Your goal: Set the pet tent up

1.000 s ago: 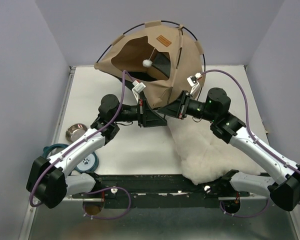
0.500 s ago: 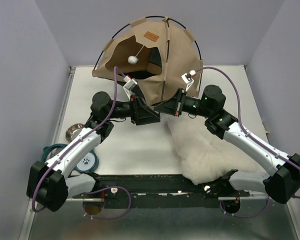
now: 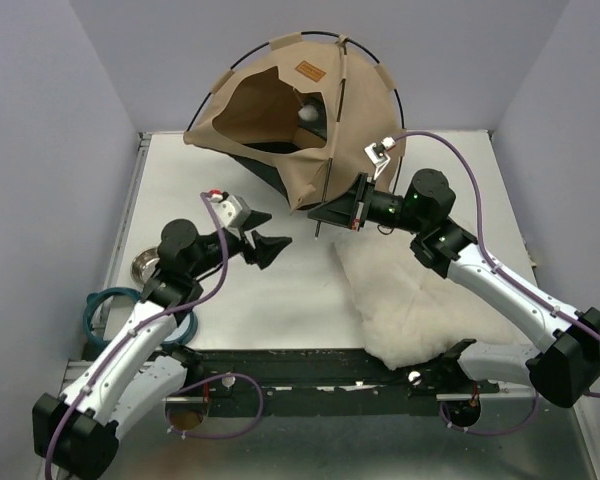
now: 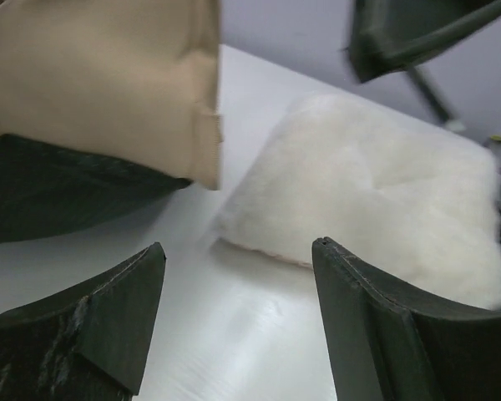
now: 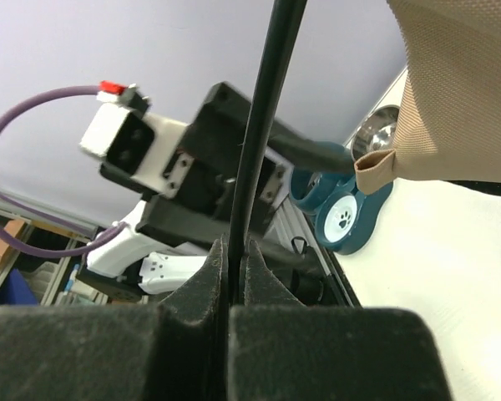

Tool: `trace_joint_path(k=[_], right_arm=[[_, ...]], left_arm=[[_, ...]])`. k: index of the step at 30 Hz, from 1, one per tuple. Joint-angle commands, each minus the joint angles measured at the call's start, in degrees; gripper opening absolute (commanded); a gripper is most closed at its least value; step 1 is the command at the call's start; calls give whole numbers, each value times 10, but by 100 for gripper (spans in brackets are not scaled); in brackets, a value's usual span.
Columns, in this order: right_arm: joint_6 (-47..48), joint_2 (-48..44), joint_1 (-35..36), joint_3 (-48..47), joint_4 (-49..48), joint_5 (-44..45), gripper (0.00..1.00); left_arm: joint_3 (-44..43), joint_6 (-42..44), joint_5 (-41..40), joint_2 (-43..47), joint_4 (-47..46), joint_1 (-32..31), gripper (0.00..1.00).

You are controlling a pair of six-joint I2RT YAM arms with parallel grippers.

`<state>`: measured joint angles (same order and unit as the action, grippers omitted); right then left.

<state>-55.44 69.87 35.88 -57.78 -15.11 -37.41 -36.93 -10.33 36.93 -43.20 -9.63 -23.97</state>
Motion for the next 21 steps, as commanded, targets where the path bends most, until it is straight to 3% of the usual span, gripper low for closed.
trace_joint_path(k=[1, 4, 14, 18, 21], right_arm=[[5, -2, -2, -18, -47, -15, 1], [5, -2, -2, -19, -47, -11, 1], [1, 4, -2, -21, -54, -10, 1], [2, 4, -2, -21, -56, -12, 1], [-2, 2, -2, -22, -59, -7, 1]], left_arm=[[20, 100, -163, -58, -136, -28, 82], [30, 145, -192, -86, -200, -49, 81], [19, 155, -149, -143, -274, -78, 71], [13, 158, -152, -160, -282, -79, 53], [12, 166, -133, -163, -284, -79, 26]])
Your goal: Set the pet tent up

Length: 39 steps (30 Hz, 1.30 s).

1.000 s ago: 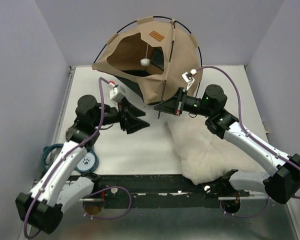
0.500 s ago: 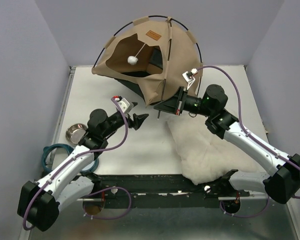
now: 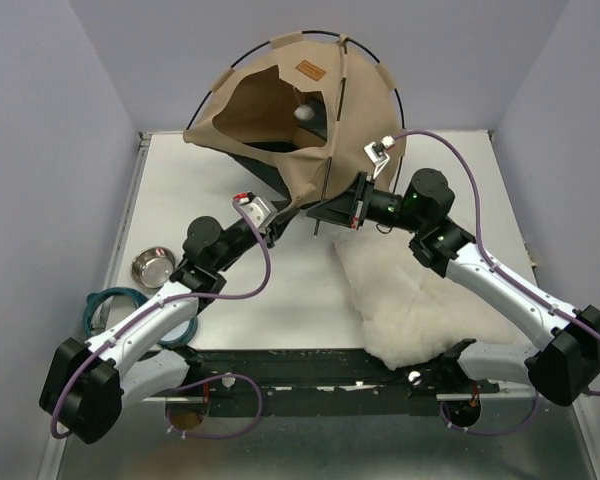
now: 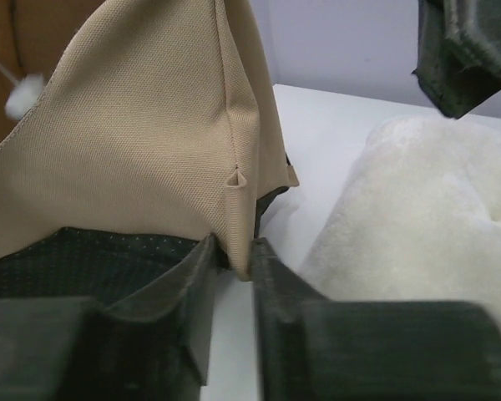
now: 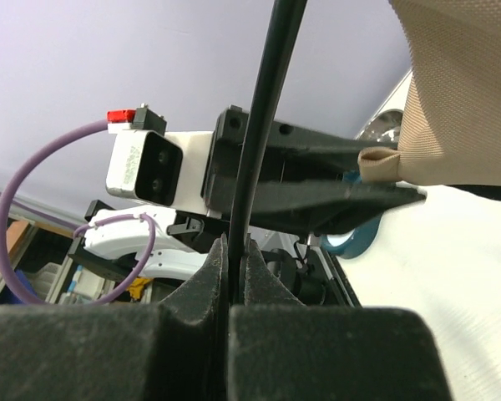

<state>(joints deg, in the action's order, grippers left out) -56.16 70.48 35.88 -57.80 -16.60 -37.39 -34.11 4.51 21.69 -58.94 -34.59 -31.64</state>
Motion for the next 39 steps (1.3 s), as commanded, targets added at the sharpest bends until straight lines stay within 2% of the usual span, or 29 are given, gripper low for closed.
trace_joint_path(k=[1, 3, 5, 12, 18, 39], right_arm=[[5, -4, -2, -23, -46, -2, 1], [10, -3, -2, -27, -50, 12, 1], [19, -3, -2, -28, -65, 38, 1], [38, 42, -2, -58, -130, 140, 1], [51, 67, -2, -67, -159, 180, 1], [63, 97, -7, -100, -101, 238, 1]], left_arm=[[-16, 13, 22, -6, -31, -2, 15], [-17, 4, 28, -2, -20, -4, 4], [-16, 3, 48, 4, -3, -5, 0], [-2, -1, 85, 38, 50, -29, 0], [0, -19, 90, 51, 69, -34, 0], [26, -31, 118, 107, 113, -40, 0]])
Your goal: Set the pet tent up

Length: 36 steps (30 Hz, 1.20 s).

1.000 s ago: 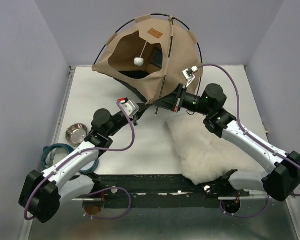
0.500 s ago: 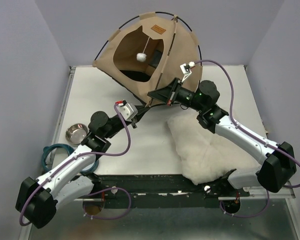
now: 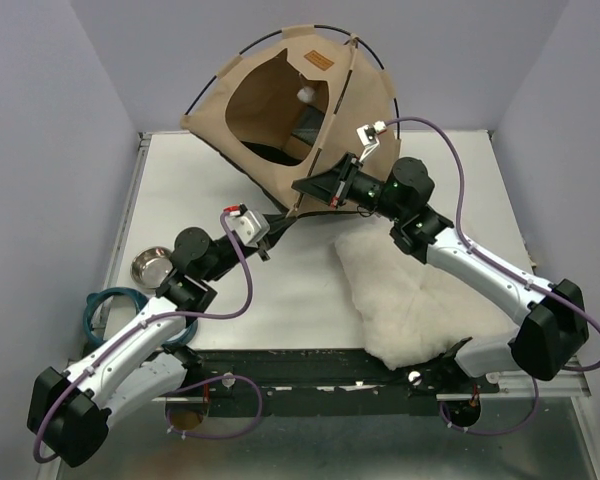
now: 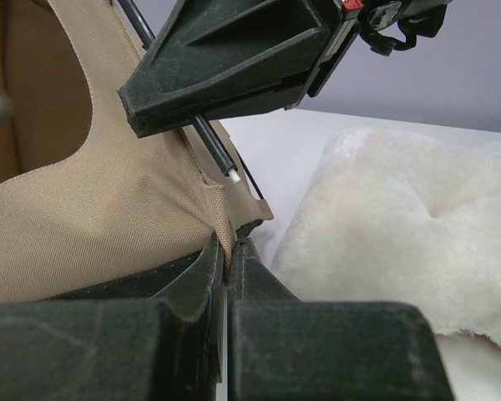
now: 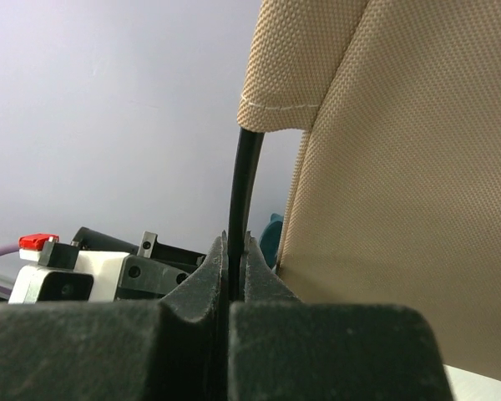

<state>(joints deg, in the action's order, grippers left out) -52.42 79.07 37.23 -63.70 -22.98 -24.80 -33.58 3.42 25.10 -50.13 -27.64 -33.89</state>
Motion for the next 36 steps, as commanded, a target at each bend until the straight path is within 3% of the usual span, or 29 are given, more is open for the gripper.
trace_joint_path(k=[1, 36], right_arm=[[26, 13, -21, -42, -38, 112, 1], [46, 30, -39, -30, -51, 88, 1]], left_arm=[[20, -21, 85, 19, 45, -19, 0], [7, -56, 87, 21, 56, -21, 0]])
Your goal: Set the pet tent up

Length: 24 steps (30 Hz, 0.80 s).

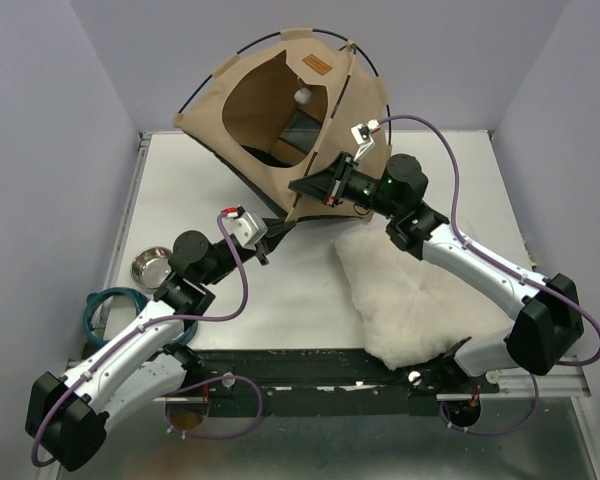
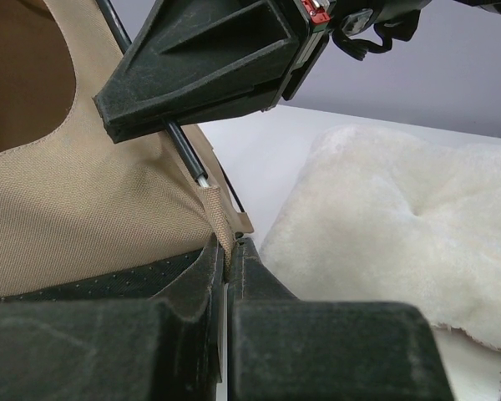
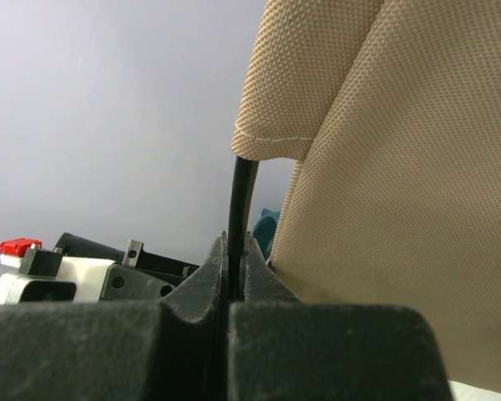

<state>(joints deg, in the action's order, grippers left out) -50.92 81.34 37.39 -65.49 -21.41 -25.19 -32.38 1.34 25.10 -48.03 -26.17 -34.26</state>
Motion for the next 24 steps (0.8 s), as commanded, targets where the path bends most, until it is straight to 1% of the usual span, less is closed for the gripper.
trace_joint_path(k=[1, 14, 24], right_arm=[[31, 6, -41, -9, -66, 92, 1], [42, -7, -41, 18, -70, 81, 1], [57, -25, -41, 33, -74, 76, 1]], left_arm=[[-8, -37, 87, -2, 40, -18, 0], [-34, -72, 84, -32, 26, -20, 0], [-37, -107, 54, -40, 31, -19, 0]])
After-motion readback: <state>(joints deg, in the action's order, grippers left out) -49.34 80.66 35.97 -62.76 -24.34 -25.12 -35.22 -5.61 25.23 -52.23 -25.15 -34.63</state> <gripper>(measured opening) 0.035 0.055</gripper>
